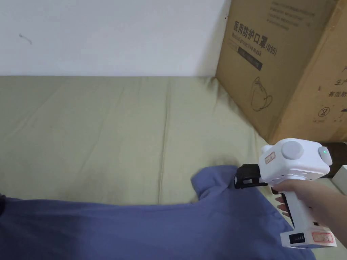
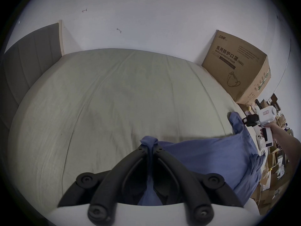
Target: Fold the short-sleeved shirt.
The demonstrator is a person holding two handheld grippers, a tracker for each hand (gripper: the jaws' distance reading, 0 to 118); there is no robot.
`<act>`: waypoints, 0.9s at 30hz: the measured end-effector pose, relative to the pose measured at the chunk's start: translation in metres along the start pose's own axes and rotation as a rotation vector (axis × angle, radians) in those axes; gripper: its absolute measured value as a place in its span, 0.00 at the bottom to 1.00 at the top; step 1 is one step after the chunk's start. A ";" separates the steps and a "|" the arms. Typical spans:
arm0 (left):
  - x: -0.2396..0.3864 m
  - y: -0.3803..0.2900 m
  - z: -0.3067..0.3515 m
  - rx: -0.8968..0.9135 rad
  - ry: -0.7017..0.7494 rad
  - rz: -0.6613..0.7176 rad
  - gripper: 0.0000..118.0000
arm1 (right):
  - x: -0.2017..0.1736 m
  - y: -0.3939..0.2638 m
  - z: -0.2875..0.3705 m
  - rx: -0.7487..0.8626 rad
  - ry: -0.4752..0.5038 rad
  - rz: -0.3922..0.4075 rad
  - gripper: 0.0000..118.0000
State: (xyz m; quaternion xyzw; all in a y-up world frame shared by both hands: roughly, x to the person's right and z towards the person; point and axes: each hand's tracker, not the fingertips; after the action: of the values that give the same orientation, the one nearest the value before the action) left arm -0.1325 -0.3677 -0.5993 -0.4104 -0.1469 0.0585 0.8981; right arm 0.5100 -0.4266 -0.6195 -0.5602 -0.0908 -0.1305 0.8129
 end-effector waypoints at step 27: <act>0.002 0.024 0.038 0.075 0.032 -0.002 0.03 | 0.004 -0.018 0.166 0.390 0.141 -0.121 0.00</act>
State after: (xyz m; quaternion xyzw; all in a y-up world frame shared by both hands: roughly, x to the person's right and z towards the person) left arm -0.1420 -0.3240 -0.5932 -0.3772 -0.1307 0.0567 0.9151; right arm 0.5083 -0.2783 -0.5435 -0.3754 -0.0907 -0.1976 0.9010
